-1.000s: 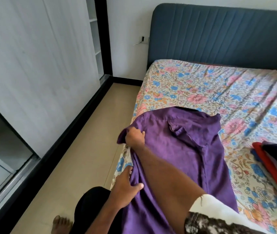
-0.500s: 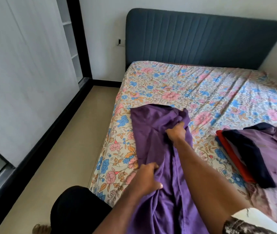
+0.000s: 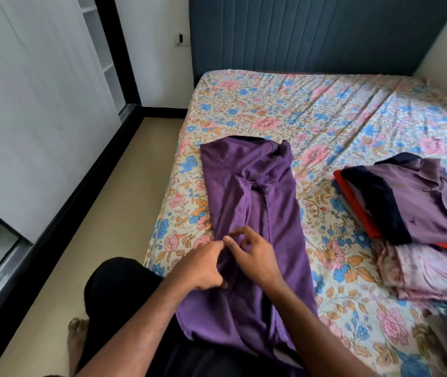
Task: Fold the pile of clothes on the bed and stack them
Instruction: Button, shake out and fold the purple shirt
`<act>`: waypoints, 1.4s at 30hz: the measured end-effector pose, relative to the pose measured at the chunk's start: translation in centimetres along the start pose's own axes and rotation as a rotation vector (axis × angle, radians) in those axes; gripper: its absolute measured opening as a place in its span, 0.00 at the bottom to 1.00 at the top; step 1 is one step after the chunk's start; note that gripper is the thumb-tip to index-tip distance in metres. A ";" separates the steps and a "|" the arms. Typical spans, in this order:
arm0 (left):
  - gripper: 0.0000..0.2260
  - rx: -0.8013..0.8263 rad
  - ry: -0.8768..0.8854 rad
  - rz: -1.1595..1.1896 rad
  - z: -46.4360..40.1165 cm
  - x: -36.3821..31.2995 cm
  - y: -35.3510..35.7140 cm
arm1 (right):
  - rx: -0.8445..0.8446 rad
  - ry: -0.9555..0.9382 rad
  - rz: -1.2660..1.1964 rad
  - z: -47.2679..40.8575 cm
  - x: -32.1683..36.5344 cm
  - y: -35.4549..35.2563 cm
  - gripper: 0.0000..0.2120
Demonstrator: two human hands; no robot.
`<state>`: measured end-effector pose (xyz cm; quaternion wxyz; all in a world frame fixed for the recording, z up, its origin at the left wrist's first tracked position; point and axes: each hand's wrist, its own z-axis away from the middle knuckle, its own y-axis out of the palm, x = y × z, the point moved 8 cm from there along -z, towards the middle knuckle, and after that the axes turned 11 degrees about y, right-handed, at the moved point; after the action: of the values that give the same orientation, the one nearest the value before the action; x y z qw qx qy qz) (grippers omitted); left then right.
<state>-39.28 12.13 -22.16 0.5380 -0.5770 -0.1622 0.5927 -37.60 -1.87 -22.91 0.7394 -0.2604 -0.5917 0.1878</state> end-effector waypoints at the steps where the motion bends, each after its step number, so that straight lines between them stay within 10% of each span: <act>1: 0.40 0.019 0.051 0.026 0.2 -1.2 -0.2 | 0.040 0.075 -0.110 -0.1 -0.7 -0.3 0.11; 8: 0.29 0.261 0.146 0.603 3.3 -11.0 1.1 | 0.138 0.236 -0.320 0.3 -4.7 -5.9 0.18; 14: 0.20 0.365 0.240 1.167 6.0 -11.8 2.0 | 0.158 -0.023 0.132 3.9 -7.1 -6.9 0.15; 18: 0.05 -0.027 0.145 0.532 4.9 -5.6 0.2 | -0.165 -0.365 0.219 7.5 -3.8 -8.5 0.15; 25: 0.05 0.166 0.055 0.098 7.1 -3.4 3.4 | 0.458 -0.582 0.727 13.0 -1.3 -1.7 0.28; 32: 0.12 0.262 0.148 1.074 9.4 -6.2 2.8 | 0.506 -0.808 0.761 15.6 -5.4 -6.0 0.06; 34: 0.09 0.099 0.180 0.898 7.3 -5.2 2.4 | 0.541 -0.723 0.725 15.6 -7.9 -7.1 0.06; 39: 0.32 -0.195 0.640 -0.765 5.4 -4.4 3.9 | 0.374 -0.549 0.616 12.9 -10.0 -11.9 0.29; 42: 0.40 -0.162 0.899 -0.955 6.6 -4.9 6.2 | 0.454 -0.547 0.947 12.1 -11.6 -12.0 0.41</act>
<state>-48.91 8.65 -22.86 0.7121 -0.6714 -0.2038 -0.0236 -52.43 -16.22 -22.63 0.4331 -0.2735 -0.5251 0.6797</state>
